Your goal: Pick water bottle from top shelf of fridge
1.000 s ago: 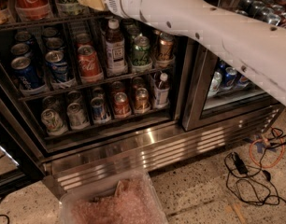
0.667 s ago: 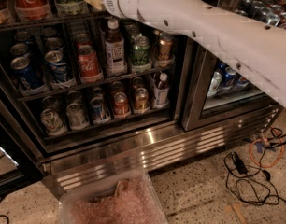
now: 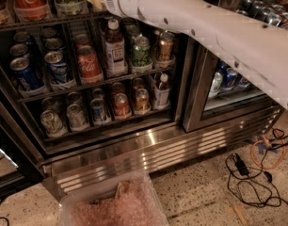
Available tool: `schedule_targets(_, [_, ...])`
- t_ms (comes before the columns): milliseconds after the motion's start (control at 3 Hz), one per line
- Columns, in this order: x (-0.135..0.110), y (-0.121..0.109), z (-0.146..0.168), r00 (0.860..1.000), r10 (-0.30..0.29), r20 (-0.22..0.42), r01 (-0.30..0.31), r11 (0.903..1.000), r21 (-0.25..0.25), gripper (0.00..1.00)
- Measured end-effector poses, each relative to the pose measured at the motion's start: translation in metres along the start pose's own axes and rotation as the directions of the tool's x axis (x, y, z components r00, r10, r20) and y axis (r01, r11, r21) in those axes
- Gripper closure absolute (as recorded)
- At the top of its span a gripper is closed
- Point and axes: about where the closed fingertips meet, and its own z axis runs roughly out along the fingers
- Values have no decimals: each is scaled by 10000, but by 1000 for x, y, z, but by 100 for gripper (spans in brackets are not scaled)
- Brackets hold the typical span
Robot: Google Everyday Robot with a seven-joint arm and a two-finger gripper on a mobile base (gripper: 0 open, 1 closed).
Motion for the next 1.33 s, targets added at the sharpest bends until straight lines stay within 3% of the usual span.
schedule_targets(333, [1,-3,6,10000,-84,-20,84,10000,-14,57])
schedule_targets(1000, [6,-2,10,9999,-92,-119,91,9999,-92,100])
schedule_targets(1333, [4,-2,10,9999,-92,-118,91,9999,-92,100])
